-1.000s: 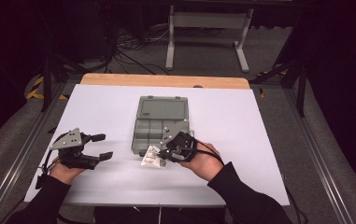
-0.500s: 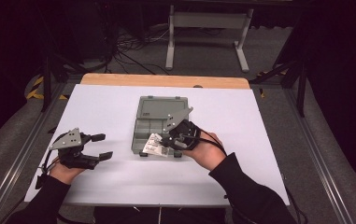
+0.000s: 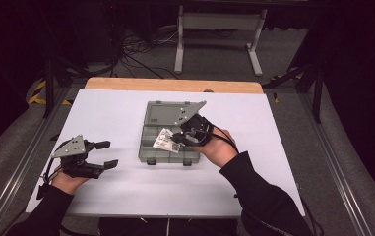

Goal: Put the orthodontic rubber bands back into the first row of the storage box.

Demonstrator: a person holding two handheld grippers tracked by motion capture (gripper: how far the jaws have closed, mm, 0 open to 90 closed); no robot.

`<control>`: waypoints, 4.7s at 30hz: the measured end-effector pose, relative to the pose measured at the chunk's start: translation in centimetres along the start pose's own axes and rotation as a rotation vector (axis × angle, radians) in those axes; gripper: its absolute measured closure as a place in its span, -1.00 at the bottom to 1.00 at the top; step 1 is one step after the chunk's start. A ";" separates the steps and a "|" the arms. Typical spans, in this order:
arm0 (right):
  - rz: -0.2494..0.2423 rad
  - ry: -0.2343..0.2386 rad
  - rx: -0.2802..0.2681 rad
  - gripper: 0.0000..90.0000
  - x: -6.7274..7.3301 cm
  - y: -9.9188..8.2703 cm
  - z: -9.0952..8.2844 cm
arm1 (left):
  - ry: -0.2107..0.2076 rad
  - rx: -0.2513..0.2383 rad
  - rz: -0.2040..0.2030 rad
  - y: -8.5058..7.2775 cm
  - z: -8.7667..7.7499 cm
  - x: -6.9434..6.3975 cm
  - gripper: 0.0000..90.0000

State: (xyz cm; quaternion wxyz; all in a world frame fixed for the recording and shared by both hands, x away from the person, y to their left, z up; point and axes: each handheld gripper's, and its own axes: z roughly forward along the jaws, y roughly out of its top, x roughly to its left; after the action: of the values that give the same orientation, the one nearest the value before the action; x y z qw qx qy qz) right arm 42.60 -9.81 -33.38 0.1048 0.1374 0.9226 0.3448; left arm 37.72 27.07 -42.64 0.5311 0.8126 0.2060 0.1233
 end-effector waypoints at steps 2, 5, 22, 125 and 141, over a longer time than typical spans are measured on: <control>0.007 -0.006 0.003 0.97 -0.5 0.1 0.1 | 0.001 -0.002 0.000 0.0 0.1 0.0 -0.47; 0.013 -0.013 0.002 0.97 -1.2 0.2 0.2 | -0.002 0.003 0.000 0.0 0.1 0.0 -0.47; 0.053 -0.063 0.012 0.97 -4.5 0.0 1.3 | -0.001 0.002 0.000 0.0 0.0 0.0 -0.47; 0.174 -0.015 0.102 0.53 -6.7 -3.3 8.3 | -0.002 0.000 -0.002 -0.1 0.0 0.0 -0.47; 0.168 -0.040 0.073 0.55 -6.8 -3.0 7.4 | -0.001 0.002 -0.005 -0.1 0.1 0.0 -0.47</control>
State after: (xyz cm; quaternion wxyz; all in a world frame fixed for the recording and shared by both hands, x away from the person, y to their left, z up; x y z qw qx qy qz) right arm 50.57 -9.68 -40.20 0.0888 0.2251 0.9174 0.3158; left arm 37.76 27.05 -42.72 0.5306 0.8128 0.2078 0.1213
